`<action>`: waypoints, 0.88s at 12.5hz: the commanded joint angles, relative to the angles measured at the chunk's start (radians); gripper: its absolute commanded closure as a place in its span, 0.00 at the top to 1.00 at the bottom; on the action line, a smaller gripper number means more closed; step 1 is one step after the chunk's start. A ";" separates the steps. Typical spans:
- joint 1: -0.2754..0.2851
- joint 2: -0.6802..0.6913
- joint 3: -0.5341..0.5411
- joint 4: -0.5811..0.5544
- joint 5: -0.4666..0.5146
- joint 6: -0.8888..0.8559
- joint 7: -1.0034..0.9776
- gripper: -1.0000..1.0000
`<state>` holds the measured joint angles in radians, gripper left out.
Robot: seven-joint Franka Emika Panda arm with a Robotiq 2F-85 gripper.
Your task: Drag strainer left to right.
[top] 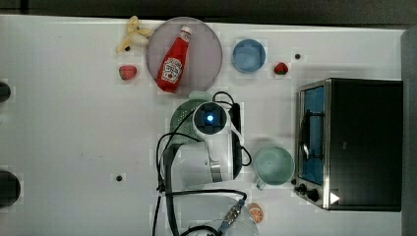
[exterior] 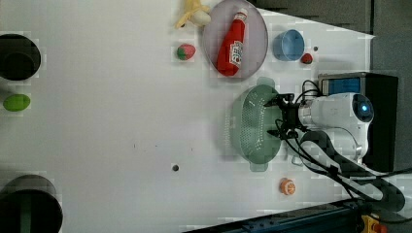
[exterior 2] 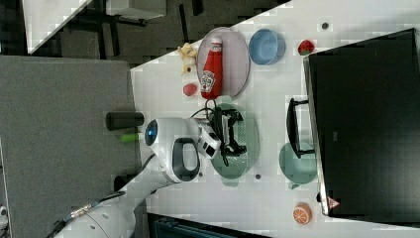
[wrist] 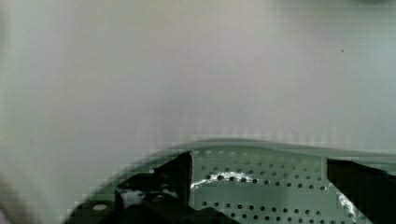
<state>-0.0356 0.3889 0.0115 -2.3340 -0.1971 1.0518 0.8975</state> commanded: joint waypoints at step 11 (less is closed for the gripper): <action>-0.016 -0.131 -0.098 -0.013 0.013 -0.045 -0.298 1.00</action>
<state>-0.0673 0.3486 -0.1083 -2.3574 -0.2020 0.9902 0.7075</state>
